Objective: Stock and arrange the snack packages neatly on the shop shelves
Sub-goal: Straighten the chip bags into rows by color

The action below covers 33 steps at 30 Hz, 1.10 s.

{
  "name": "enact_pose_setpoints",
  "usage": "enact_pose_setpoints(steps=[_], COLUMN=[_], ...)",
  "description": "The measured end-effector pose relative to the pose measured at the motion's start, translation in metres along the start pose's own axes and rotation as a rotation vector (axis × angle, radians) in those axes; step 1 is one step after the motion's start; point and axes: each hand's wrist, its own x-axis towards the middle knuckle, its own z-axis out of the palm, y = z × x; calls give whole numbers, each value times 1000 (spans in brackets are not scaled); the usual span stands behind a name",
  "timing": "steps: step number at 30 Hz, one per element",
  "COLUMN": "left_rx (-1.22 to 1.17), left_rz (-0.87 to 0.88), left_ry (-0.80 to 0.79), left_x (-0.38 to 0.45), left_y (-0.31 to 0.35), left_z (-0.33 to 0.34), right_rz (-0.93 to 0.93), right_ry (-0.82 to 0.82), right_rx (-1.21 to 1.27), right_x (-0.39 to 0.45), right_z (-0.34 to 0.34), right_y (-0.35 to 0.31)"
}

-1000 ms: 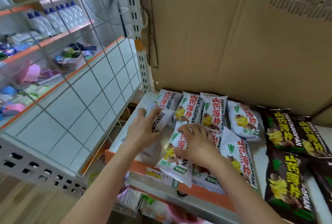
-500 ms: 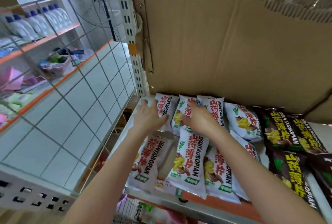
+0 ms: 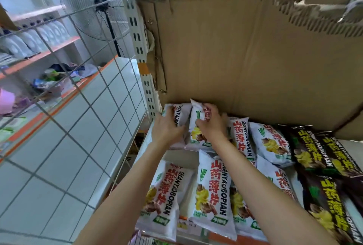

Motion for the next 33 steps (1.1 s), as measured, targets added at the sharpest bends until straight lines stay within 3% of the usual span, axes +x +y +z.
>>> enact_pose_setpoints(steps=[3, 9, 14, 18, 28, 33], left_rx=[-9, 56, 262, 302, 371, 364], left_rz=[53, 41, 253, 270, 247, 199], left_ry=[86, -73, -27, -114, -285, -26], left_x=[-3, -12, -9, -9, 12, -17], left_y=[1, -17, -29, -29, -30, -29], left_z=[-6, 19, 34, 41, 36, 38], right_rz=[-204, -61, -351, -308, -353, -312], right_ry=[141, -100, -166, -245, -222, -282], right_rx=[7, -404, -838, -868, -872, -816], right_x=[-3, -13, -15, -10, 9, 8], right_z=[-4, 11, 23, 28, 29, 24], right_y=[-13, 8, 33, 40, 31, 35])
